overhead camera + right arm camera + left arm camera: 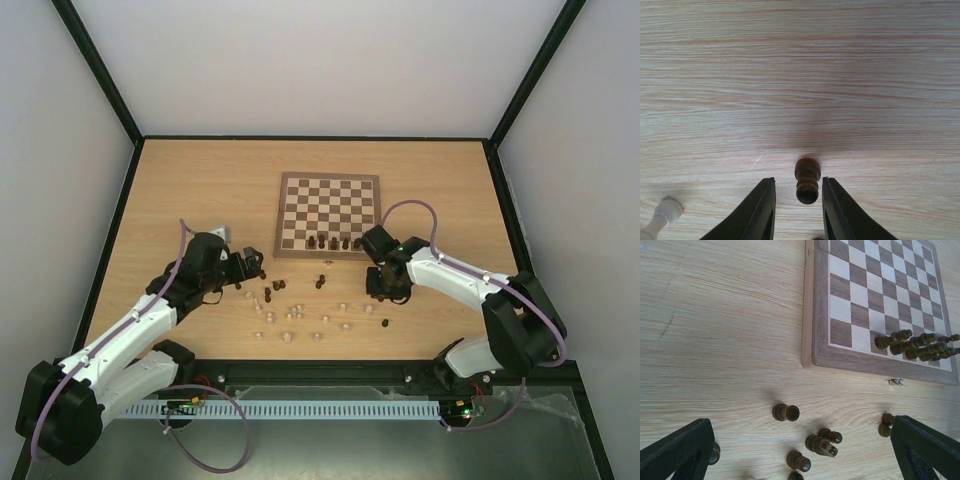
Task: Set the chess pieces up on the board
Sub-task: Pick up the chess piece at the center of the board, then place the chess piece on the chessboard.
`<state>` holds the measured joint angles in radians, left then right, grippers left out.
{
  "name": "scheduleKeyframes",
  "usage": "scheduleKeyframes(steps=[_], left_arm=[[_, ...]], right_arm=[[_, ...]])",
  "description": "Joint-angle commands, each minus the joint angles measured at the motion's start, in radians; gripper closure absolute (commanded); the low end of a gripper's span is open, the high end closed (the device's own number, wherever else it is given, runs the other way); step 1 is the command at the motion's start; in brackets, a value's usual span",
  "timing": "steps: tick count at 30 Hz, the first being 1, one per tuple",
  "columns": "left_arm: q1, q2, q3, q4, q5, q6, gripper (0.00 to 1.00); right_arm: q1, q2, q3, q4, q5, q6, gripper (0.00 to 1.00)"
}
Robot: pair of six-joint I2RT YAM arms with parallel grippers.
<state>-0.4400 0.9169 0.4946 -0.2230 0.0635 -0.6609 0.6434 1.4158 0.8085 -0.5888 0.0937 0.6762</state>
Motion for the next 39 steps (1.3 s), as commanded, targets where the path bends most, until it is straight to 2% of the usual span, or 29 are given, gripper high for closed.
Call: scheduleKeyframes(steps=[1,7,10,12,14,17,23,29,39], left_arm=[[0.000,0.003,0.005,0.010,0.009,0.011,0.01],[0.000,0.009,0.004,0.009,0.007,0.014,0.00],[0.000,0.012,0.002,0.009,0.007,0.016,0.01],[0.000,0.015,0.003,0.010,0.006,0.017,0.01],[0.000,0.016,0.003,0.010,0.006,0.017,0.00],[0.000,0.023,0.009,0.010,0.004,0.019,0.01],[0.001,0.018,0.022,-0.005,-0.011,0.023,0.01],[0.010,0.010,0.028,-0.017,-0.013,0.026,0.01],[0.027,0.009,0.049,-0.033,-0.016,0.036,0.00]], right_arm=[[0.010,0.031,-0.020,-0.017,0.008,0.020,0.75],[0.013,0.034,-0.035,-0.010,0.008,0.031,0.76],[0.015,0.039,-0.037,-0.009,0.009,0.032,0.81],[0.015,0.041,-0.039,-0.004,0.009,0.032,0.89],[0.015,0.039,-0.030,-0.006,0.014,0.029,0.91],[0.015,0.046,0.060,-0.044,0.041,0.008,0.91],[-0.004,0.117,0.342,-0.161,0.123,-0.069,0.91],[-0.078,0.263,0.579,-0.192,0.096,-0.170,0.90],[-0.122,0.490,0.727,-0.151,0.014,-0.232,0.91]])
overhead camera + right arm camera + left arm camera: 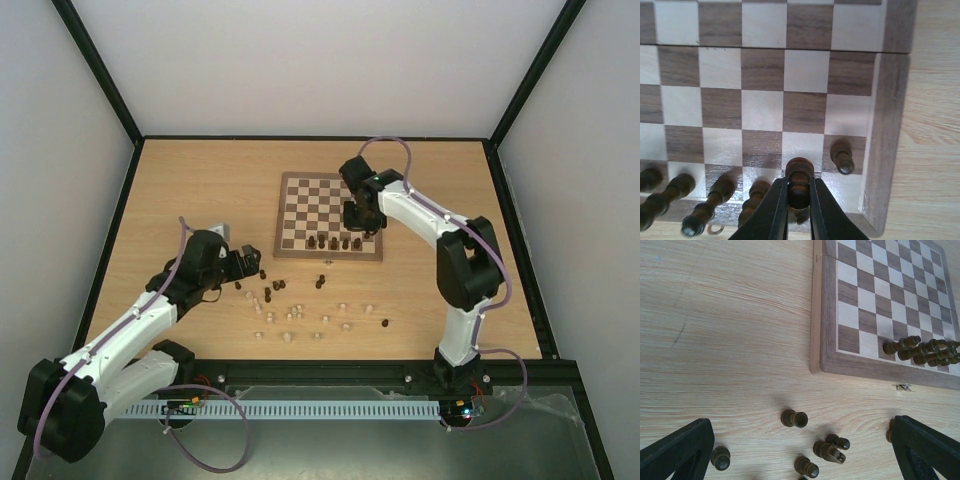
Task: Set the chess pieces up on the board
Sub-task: Place the chess piece on the chessboard.
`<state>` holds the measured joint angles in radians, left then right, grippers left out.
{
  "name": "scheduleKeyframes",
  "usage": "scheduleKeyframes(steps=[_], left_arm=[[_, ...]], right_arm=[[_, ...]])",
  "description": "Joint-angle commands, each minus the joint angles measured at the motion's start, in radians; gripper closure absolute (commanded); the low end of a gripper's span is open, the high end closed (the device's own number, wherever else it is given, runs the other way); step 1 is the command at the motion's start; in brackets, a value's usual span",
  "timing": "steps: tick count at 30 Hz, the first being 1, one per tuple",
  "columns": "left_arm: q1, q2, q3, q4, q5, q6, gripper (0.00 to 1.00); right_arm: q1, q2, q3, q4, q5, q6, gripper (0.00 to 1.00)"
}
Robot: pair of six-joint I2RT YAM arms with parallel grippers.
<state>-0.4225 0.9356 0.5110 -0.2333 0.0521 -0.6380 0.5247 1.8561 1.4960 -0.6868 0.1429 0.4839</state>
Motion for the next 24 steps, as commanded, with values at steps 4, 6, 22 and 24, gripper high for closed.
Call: scheduleKeyframes(steps=[4,6,22,24], left_arm=[[0.013,-0.009,0.030,-0.023,-0.006,0.011,0.01],[0.013,-0.008,0.031,-0.024,-0.005,0.012,0.00],[0.014,0.000,0.026,-0.015,-0.009,0.004,0.01],[0.015,0.001,0.024,-0.013,-0.009,0.003,0.00]], right_arm=[[-0.012,0.089,0.045,-0.034,-0.045,-0.049,0.91],[-0.018,0.106,0.049,-0.030,-0.049,-0.052,0.91],[-0.028,0.131,0.050,-0.028,-0.058,-0.065,0.76],[-0.028,0.123,0.054,-0.034,-0.055,-0.067,0.72]])
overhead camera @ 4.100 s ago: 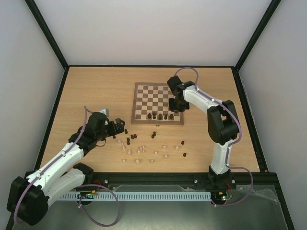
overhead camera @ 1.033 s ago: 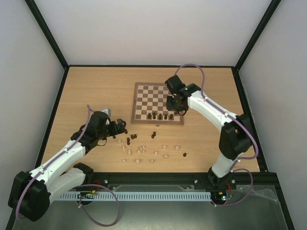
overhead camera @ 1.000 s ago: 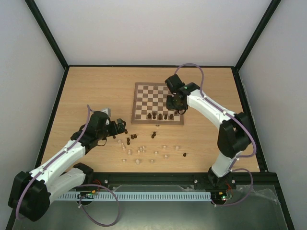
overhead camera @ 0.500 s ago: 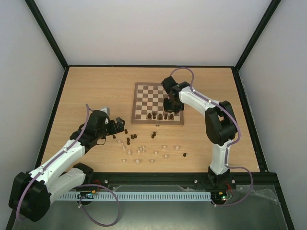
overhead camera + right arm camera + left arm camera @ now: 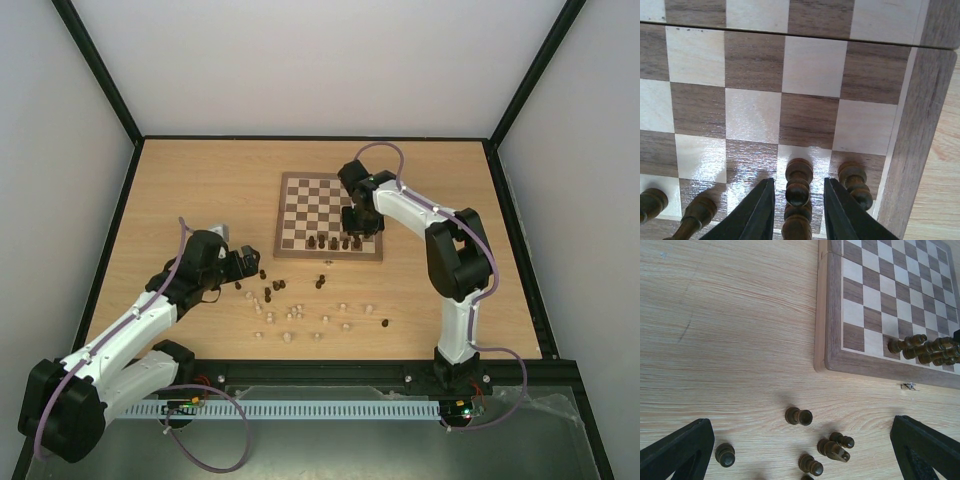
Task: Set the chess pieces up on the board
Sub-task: Place the chess piece on the chessboard, then pick up the chess piece at the center of the board.
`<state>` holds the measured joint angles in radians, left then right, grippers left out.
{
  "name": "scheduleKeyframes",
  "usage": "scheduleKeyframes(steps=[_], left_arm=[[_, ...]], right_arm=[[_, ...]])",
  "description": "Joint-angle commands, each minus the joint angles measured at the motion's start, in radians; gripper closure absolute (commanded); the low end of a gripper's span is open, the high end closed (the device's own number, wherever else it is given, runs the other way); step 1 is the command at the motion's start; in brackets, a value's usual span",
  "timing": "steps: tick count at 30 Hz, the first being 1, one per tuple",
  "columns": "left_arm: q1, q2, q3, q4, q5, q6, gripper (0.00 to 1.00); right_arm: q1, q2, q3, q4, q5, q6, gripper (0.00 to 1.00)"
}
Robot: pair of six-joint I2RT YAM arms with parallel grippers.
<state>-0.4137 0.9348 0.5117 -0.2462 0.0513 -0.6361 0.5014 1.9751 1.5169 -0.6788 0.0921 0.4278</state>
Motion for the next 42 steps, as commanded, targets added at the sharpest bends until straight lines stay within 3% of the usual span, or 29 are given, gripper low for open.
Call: scheduleKeyframes(steps=[1,5,11,19,32,42], left_arm=[[0.006,0.001,0.023,-0.001,-0.007,0.001,0.00],[0.006,-0.001,0.025,-0.002,-0.007,-0.001,0.01],[0.007,-0.004,0.026,0.001,-0.007,-0.004,0.01],[0.009,0.001,0.033,0.010,0.005,-0.003,0.01],[0.006,-0.001,0.016,0.048,0.094,0.008,0.01],[0.006,0.020,0.014,0.067,0.102,0.010,0.01]], right_arm=[[-0.004,0.004,0.040,-0.049,-0.003,-0.013,0.71],[-0.004,-0.046,0.050,-0.062,0.010,-0.007,0.71],[0.001,-0.240,-0.021,-0.065,0.020,0.009,0.62],[0.090,-0.490,-0.312,-0.079,0.022,0.111,0.58],[0.291,-0.822,-0.713,-0.132,0.078,0.484,0.59],[0.330,-0.836,-0.893,-0.025,0.025,0.549,0.63]])
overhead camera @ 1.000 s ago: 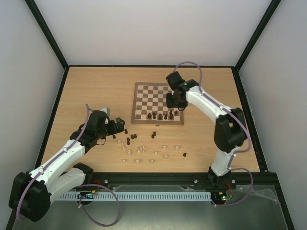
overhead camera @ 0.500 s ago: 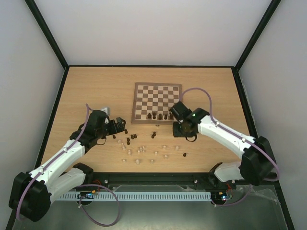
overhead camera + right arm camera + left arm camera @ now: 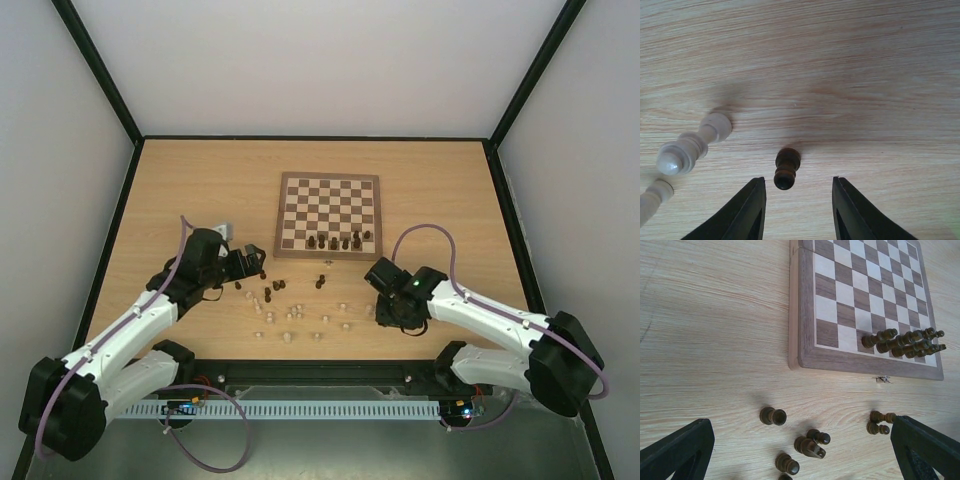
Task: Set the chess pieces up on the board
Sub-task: Pick up the chess piece at the center of the board, then place the chess piece on the chessboard.
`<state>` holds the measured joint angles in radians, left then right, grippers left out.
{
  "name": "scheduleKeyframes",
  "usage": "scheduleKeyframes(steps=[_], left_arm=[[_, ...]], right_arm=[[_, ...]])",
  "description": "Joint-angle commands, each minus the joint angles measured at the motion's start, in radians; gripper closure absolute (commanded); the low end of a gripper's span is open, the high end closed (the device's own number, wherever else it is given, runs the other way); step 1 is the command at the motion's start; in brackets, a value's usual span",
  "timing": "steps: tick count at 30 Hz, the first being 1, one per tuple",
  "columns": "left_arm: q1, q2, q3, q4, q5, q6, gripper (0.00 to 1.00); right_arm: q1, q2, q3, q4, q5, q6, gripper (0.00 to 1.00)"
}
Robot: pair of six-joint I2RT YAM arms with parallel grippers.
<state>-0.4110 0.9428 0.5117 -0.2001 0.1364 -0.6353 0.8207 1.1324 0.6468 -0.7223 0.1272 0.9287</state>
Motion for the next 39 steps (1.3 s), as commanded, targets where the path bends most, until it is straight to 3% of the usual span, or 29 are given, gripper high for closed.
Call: scheduleKeyframes(steps=[1,10,17,20,27,39], left_arm=[[0.003,0.016,0.014,0.023,0.017,0.008,0.00],[0.003,0.031,0.008,0.034,0.011,0.007,0.01],[0.003,0.029,0.006,0.028,0.009,0.009,0.00],[0.003,0.028,0.007,0.024,0.007,0.009,0.01],[0.003,0.026,0.009,0.023,0.001,0.007,0.00],[0.003,0.030,0.021,0.008,-0.025,0.007,0.01]], right_arm=[[0.011,0.013,-0.026,0.025,-0.014,0.046,0.64],[0.011,0.097,-0.048,0.096,-0.042,0.019,0.72],[0.011,0.090,-0.045,0.068,-0.027,0.025,0.95],[0.025,0.037,0.003,0.001,-0.006,0.037,0.97],[0.023,0.067,0.395,-0.211,0.162,-0.038,0.92],[-0.170,0.660,0.973,-0.114,0.054,-0.399,0.94]])
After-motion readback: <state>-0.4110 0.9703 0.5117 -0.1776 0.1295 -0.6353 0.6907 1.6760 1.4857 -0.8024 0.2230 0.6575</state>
